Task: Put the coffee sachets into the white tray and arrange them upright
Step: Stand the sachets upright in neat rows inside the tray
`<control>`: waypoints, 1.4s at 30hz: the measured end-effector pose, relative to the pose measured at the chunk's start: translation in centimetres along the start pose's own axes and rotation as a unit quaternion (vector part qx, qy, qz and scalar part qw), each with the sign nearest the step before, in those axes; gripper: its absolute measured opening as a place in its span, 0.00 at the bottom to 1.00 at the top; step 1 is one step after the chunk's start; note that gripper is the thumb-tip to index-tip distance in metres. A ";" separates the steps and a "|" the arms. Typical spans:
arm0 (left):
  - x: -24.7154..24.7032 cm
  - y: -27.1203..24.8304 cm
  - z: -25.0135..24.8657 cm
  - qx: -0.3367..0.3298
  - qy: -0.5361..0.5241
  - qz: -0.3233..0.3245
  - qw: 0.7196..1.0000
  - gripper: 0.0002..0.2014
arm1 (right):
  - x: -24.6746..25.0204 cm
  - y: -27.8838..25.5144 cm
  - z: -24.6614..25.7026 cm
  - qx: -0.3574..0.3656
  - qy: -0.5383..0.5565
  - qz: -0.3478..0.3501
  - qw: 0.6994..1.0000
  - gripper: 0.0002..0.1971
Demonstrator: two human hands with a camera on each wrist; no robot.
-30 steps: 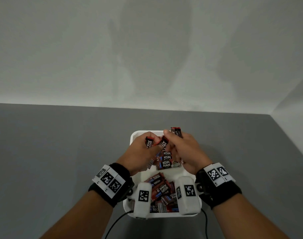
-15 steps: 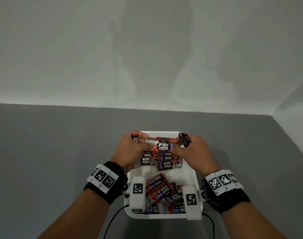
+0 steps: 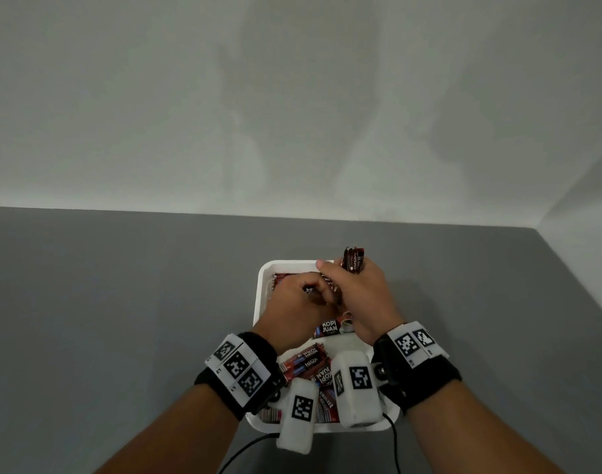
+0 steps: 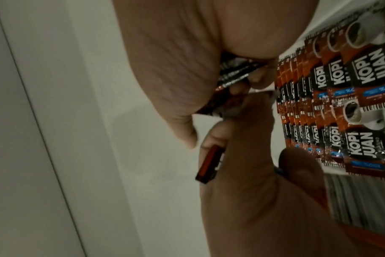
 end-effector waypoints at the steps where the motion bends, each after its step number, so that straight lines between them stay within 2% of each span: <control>1: 0.0 -0.1 -0.3 0.006 -0.017 0.017 1.000 0.10 | 0.0 0.2 -0.1 0.006 -0.016 -0.009 1.000 0.08; 2: 0.1 -0.3 -0.6 0.026 -0.057 0.030 0.998 0.09 | 0.1 0.3 -0.2 0.009 -0.021 -0.015 1.000 0.06; 4: 0.5 -0.4 -0.7 0.089 -0.171 0.048 0.980 0.18 | 0.7 0.6 -0.1 0.009 -0.025 -0.010 1.000 0.06; 6: 1.3 -0.2 -0.2 0.125 -0.250 0.047 0.959 0.25 | 1.4 0.5 0.2 0.015 -0.045 0.014 0.999 0.05; 9: 2.1 -0.2 0.2 0.129 -0.297 0.052 0.945 0.21 | 1.8 -0.4 1.0 0.035 -0.052 0.050 0.997 0.02; 11: 2.1 -0.2 0.3 0.116 -0.316 0.056 0.940 0.16 | 1.5 -1.0 1.3 0.035 -0.042 0.064 0.996 0.03; 13: 1.7 -0.1 0.5 0.093 -0.255 0.042 0.961 0.14 | 1.3 -1.3 1.4 0.035 -0.048 0.082 0.995 0.06; 15: 1.5 0.1 0.9 0.063 -0.152 0.011 0.986 0.13 | 1.1 -1.3 1.2 0.039 -0.078 0.103 0.991 0.04; 17: 1.5 0.3 1.3 0.049 -0.094 0.012 0.994 0.11 | 1.2 -1.1 1.0 0.050 -0.117 0.103 0.987 0.06; 19: 2.1 0.3 1.6 0.064 -0.073 0.044 0.994 0.10 | 1.6 -1.0 1.1 0.051 -0.129 0.090 0.986 0.08; 21: 2.9 0.0 1.7 0.114 -0.096 0.093 0.984 0.06 | 2.4 -0.8 1.6 0.055 -0.117 0.076 0.989 0.06; 23: 3.5 -0.2 1.9 0.153 -0.173 0.113 0.966 0.05 | 3.2 -0.8 2.1 0.049 -0.113 0.072 0.990 0.03; 25: 3.9 0.0 2.0 0.144 -0.183 0.072 0.970 0.09 | 3.9 -0.6 2.1 0.036 -0.085 0.067 0.993 0.05; 28: 4.1 0.5 1.9 0.097 -0.131 0.018 0.986 0.11 | 4.4 -0.3 1.7 0.012 -0.029 0.052 0.998 0.07; 31: 4.0 0.8 1.6 0.075 -0.147 -0.001 0.986 0.12 | 4.2 -0.5 1.4 0.027 -0.080 0.034 0.996 0.07; 35: 3.5 1.0 1.6 0.068 -0.133 -0.059 0.987 0.07 | 4.4 -0.8 1.3 0.083 -0.127 -0.002 0.988 0.09; 37: 3.3 1.1 1.6 0.071 -0.125 -0.068 0.987 0.07 | 4.2 -1.2 1.7 0.136 -0.226 -0.008 0.965 0.12; 39: 3.0 1.1 1.4 0.072 -0.118 -0.059 0.989 0.06 | 3.6 -1.6 2.0 0.181 -0.340 0.015 0.923 0.14; 40: 2.7 1.0 1.3 0.072 -0.125 -0.059 0.988 0.06 | 3.3 -1.7 1.9 0.186 -0.351 0.029 0.917 0.14; 41: 2.5 1.0 1.2 0.073 -0.140 -0.061 0.985 0.07 | 3.1 -1.7 1.7 0.177 -0.326 0.036 0.928 0.13; 42: 2.3 1.0 1.2 0.075 -0.162 -0.066 0.982 0.09 | 2.8 -1.7 1.5 0.155 -0.266 0.029 0.951 0.12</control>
Point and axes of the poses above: each hand's wrist, its own y-axis towards the middle knuckle, its own x-axis out of the back of the hand, z = x × y, the point moved 1 cm from there along y, towards the middle knuckle, and after that the axes turned 11 degrees about y, right-handed, at the moved point
